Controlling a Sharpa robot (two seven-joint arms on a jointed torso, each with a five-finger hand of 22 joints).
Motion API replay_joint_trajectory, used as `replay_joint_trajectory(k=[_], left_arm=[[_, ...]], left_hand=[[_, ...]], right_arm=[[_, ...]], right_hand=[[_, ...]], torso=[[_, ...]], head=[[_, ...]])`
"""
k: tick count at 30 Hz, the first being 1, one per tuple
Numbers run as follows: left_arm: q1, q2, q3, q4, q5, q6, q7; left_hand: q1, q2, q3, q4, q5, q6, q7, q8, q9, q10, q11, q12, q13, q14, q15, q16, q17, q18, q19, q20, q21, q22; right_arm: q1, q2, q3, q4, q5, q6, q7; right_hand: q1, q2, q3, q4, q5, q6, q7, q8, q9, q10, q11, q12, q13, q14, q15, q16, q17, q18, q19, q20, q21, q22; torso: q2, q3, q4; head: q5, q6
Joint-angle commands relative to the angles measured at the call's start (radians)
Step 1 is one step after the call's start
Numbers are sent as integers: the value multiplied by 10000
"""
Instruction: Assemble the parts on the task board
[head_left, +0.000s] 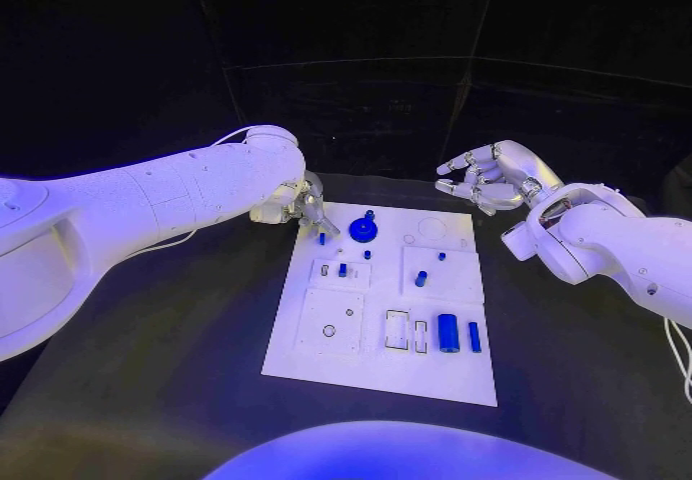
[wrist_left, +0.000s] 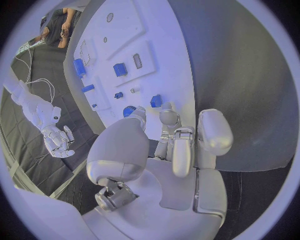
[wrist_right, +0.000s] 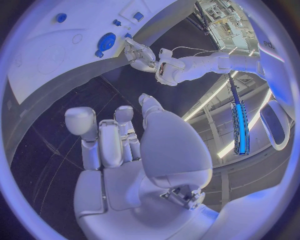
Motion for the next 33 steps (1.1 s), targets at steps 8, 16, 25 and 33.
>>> replay_joint_trajectory(k=[8,16,25,33], left_arm=[[7,5,5,49,-62,230,79],[6,9,5,73,-62,225,52],[3,23,5,103,96,333,26],[1,43,5,106,178,374,40]], left_hand=[[282,268,-96,-83,-23,87,-22,81,-4,93,11,65,7,1037,-101,30,2558,-51,85,-21,69,41],[564,476,-66,-202,-22,90,-30,119,-10,96,3,76,-7,1035,-109,27,2552,-50,84,-29,61,48],[764,580,-48,-320,-22,82,-30,142,-18,103,1,87,-9,1042,-110,42,2580,-56,92,-32,76,81],[993,742,28,-473,-21,81,-32,165,-28,115,-3,102,-7,1045,-111,49,2592,-62,101,-32,91,114]], right_arm=[[19,6,6,-3,28,23,106],[19,-8,6,6,28,36,104],[20,-9,6,9,28,34,102],[20,-11,6,13,28,33,103]], right_hand=[[1,107,-28,43,95,-22,-47,55,-16,-50,15,39,-14,357,-86,-59,-2,54,5,-45,-66,-16],[15,108,-21,39,147,-23,-48,61,-17,-56,13,35,-21,357,-87,-62,-3,54,7,-46,-67,-16],[29,114,-11,33,174,-24,-49,64,-17,-55,11,40,-18,359,-88,-59,4,54,7,-46,-69,-17],[29,114,-11,33,174,-24,-49,64,-17,-55,11,40,-18,359,-88,-59,4,54,7,-46,-69,-17]], torso=[[3,0,-8],[4,-2,-6],[2,0,-5],[6,-1,-6]], head=[[27,9],[17,-23],[27,-37],[20,-73]])
